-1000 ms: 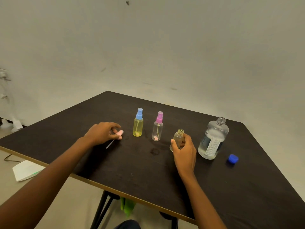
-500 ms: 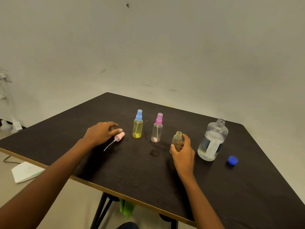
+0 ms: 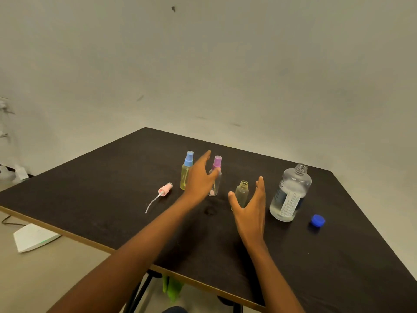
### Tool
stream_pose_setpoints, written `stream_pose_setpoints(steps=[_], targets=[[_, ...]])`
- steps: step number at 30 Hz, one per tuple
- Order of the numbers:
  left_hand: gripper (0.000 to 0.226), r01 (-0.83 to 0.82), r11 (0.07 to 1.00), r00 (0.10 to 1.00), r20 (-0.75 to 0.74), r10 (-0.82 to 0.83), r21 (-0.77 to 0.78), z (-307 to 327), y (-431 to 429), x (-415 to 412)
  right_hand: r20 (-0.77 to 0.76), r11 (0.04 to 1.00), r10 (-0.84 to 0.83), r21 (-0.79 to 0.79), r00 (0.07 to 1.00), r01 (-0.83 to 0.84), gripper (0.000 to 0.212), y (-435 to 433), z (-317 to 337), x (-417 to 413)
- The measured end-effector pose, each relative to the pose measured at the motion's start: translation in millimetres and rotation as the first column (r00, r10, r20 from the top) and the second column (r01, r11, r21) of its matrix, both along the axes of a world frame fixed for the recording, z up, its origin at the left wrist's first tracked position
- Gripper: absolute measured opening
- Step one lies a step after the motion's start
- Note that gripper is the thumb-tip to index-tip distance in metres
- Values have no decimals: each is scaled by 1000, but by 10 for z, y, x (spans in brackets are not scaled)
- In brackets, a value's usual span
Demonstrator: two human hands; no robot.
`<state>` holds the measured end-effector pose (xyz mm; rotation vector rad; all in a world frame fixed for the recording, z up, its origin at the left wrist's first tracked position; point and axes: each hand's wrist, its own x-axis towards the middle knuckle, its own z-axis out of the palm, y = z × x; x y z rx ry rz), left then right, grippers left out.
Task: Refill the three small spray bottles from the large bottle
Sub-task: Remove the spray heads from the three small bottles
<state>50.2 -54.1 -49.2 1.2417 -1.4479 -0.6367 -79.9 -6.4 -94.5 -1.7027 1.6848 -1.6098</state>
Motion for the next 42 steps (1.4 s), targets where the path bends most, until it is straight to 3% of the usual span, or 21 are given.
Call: stream_pose_setpoints(steps=[6, 13, 16, 19, 21, 24, 28, 31, 37, 42], targets=[[51, -22, 999, 1000, 21, 21, 30, -119, -77, -102, -115, 997, -12, -82, 993, 3, 86, 20, 3, 14], [32, -54, 998, 963, -264, 44, -32, 37, 361, 43, -302, 894, -337, -399, 892, 203, 56, 102, 113, 63], [31, 46, 999, 894, -448, -28, 28, 6, 555, 56, -389, 873, -280, -484, 878, 65, 44, 155, 110, 135], [37, 126, 989, 824, -563, -60, 79, -28, 698, 73, -507, 902, -119, -414, 854, -120, 47, 197, 74, 228], [34, 159, 982, 805, -589, -70, 100, -46, 737, 86, -525, 926, -55, -345, 849, -154, 49, 220, 62, 260], [21, 197, 972, 826, -555, -96, 126, -31, 744, 104, -457, 947, 33, -270, 889, -174, 50, 246, 54, 275], [25, 411, 908, 748, -600, -284, 83, 40, 746, 115, -130, 941, 307, -103, 943, -321, 26, 273, 83, 299], [22, 384, 921, 772, -569, -282, 64, 56, 723, 100, -10, 941, 324, -97, 946, -324, 16, 246, 92, 310], [24, 283, 954, 815, -550, -183, 101, 101, 699, -23, 33, 950, 305, -74, 952, -302, 13, 256, 92, 308], [18, 202, 970, 834, -543, -99, 133, 105, 677, -53, -58, 964, 250, -80, 967, -254, 24, 244, 46, 276]])
